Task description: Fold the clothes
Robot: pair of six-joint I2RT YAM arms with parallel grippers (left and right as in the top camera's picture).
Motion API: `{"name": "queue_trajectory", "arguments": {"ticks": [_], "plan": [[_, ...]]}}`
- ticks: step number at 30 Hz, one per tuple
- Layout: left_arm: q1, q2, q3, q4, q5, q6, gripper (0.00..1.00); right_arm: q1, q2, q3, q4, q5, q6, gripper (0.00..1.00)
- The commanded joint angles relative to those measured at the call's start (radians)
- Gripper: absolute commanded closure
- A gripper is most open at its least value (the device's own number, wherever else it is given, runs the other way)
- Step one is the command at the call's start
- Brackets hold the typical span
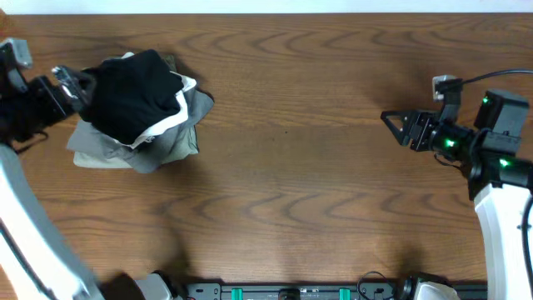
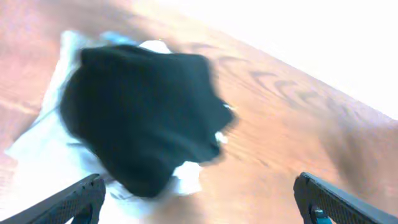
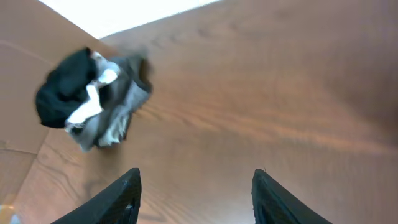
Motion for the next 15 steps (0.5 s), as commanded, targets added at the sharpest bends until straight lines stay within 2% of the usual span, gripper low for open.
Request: {"name": "queue_trajectory", "arguments": {"ticks": [1, 4, 8, 10, 11, 12, 15], "plan": [[-0.122, -0.1, 0.006, -0.061, -0.046, 0.07, 0.02, 0.057, -0.066, 0.038, -0.003, 0.052, 0.03, 0.43], [-0.284, -0.177, 0.005, -0.122, -0.2, 0.058, 0.02, 0.108, -0.127, 0.038, -0.013, 0.185, 0.046, 0.41], [-0.523, -0.255, 0.005, -0.205, -0.464, -0.008, 0.02, 0.153, -0.216, 0.038, -0.037, 0.342, 0.042, 0.32], [-0.611, -0.279, 0.002, -0.246, -0.612, -0.08, 0.02, 0.154, -0.253, 0.038, -0.044, 0.384, 0.042, 0.19], [-0.644, -0.287, 0.001, -0.264, -0.671, -0.112, 0.02, 0.154, -0.267, 0.038, -0.048, 0.393, 0.042, 0.01], [-0.674, -0.294, 0.001, -0.285, -0.716, -0.127, 0.02, 0.154, -0.281, 0.038, -0.053, 0.399, 0.042, 0.01], [-0.715, -0.297, 0.001, -0.315, -0.726, -0.126, 0.02, 0.154, -0.309, 0.038, -0.066, 0.398, 0.042, 0.01]]}}
